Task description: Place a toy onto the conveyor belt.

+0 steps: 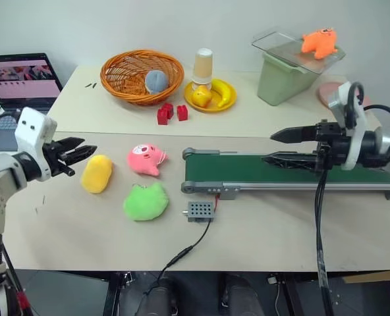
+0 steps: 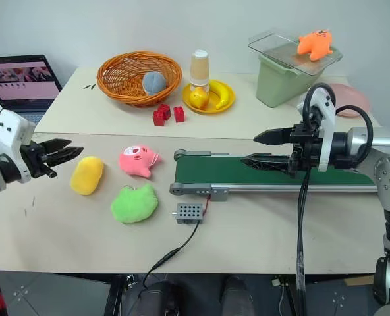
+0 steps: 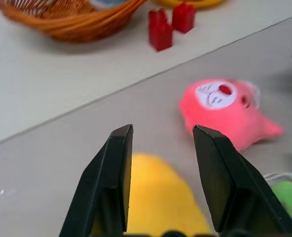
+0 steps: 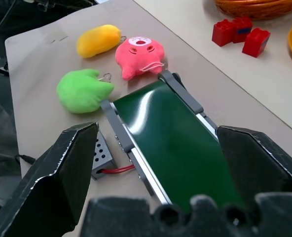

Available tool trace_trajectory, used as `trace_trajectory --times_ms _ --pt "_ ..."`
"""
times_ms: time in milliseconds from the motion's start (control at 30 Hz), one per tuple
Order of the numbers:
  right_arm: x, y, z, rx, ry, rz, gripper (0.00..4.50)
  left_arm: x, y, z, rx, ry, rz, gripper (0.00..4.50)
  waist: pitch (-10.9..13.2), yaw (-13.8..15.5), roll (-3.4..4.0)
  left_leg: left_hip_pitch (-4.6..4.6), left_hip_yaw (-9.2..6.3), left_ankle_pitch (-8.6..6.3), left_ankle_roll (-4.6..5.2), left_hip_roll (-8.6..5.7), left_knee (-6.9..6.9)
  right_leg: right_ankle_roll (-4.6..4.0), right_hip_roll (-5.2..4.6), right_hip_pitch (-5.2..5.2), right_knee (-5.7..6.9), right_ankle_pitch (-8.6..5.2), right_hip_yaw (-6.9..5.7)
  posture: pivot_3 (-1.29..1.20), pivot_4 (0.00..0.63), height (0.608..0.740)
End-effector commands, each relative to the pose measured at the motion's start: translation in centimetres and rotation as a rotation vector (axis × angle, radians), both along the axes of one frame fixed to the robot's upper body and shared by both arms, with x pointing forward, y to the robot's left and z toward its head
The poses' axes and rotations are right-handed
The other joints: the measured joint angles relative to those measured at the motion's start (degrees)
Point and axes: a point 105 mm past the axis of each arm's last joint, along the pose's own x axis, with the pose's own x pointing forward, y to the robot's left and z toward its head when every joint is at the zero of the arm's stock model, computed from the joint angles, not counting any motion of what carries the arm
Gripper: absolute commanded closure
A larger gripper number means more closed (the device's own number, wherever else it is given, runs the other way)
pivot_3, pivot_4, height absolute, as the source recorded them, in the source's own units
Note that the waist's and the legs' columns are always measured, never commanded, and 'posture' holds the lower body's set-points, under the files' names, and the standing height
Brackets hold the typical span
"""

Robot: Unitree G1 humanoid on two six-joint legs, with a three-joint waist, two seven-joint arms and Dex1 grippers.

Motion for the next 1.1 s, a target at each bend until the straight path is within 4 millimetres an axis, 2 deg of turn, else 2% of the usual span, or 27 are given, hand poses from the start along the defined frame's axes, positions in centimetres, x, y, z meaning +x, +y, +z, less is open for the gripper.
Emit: trace_trajectory --times_ms 33,133,333,467,667,767,867,1000,1100 --pt "0.0 0.4 1.6 -0.011 -0.083 0.013 0.03 0.9 0.1 -0.6 -0.007 -0.008 0.091 2.45 0.0 0.3 -0.01 -0.03 -0.01 0.00 0.00 0.01 0.00 0.00 -0.01 -0.03 -0.02 0.00 -0.01 0.00 0.150 0.734" --pt "0.0 0.5 1.8 -0.014 -0.093 0.002 0.03 2.0 -0.2 -1.0 -0.055 0.009 0.152 2.45 0.0 0.9 -0.01 -0.03 -0.02 0.00 0.00 0.00 0.01 -0.01 -0.01 -0.01 0.00 0.01 -0.02 0.00 0.150 0.734" --pt "-0.5 0.1 2.1 -0.018 -0.106 -0.031 0.03 4.1 0.0 -1.7 -0.034 0.088 0.249 2.45 0.0 0.7 -0.05 -0.12 -0.05 0.00 0.00 -0.08 0.06 -0.06 0.00 0.01 0.01 0.06 -0.12 0.00 0.150 0.734" --pt "-0.8 -0.4 2.1 -0.021 -0.120 -0.062 0.03 4.6 0.2 -2.9 -0.039 0.188 0.292 2.45 0.0 0.7 -0.06 -0.13 -0.02 0.00 0.00 -0.12 0.03 -0.04 0.01 0.00 -0.01 0.04 -0.14 0.00 0.150 0.734" --pt "-1.2 -0.9 2.1 -0.017 -0.134 -0.100 0.03 4.8 -0.1 -3.5 -0.082 0.240 0.292 2.45 0.0 0.5 -0.06 -0.08 -0.01 0.01 -0.01 -0.09 0.02 -0.01 0.02 0.02 -0.01 0.03 -0.13 0.00 0.150 0.734" --pt "-1.1 -1.0 2.1 -0.016 -0.145 -0.114 0.00 4.5 -1.1 -4.5 -0.127 0.296 0.261 3.12 0.0 0.5 -0.07 -0.03 0.00 0.01 -0.01 -0.09 0.04 -0.01 0.02 0.04 0.02 0.03 -0.08 0.00 0.150 0.734" --pt "-0.9 -0.9 2.2 -0.013 -0.158 -0.126 0.00 4.0 -1.3 -5.6 -0.154 0.350 0.265 4.29 0.0 0.5 -0.07 0.03 0.00 0.01 -0.01 -0.05 0.05 -0.01 0.02 0.08 0.04 0.03 -0.06 0.00 0.150 0.734" --pt "-0.8 -0.7 2.4 -0.016 -0.167 -0.131 0.00 3.2 -1.3 -6.8 -0.205 0.402 0.286 4.40 0.0 0.3 -0.06 0.07 0.02 0.01 -0.01 -0.05 0.01 -0.02 0.02 0.08 0.05 0.03 -0.01 0.00 0.150 0.734" --pt "-0.6 -0.6 2.4 -0.018 -0.175 -0.140 0.00 3.2 -1.2 -6.9 -0.223 0.400 0.301 4.40 0.0 0.2 -0.06 0.08 0.02 0.01 -0.01 -0.04 0.01 -0.02 0.02 0.09 0.04 0.03 0.01 0.00 0.150 0.734"
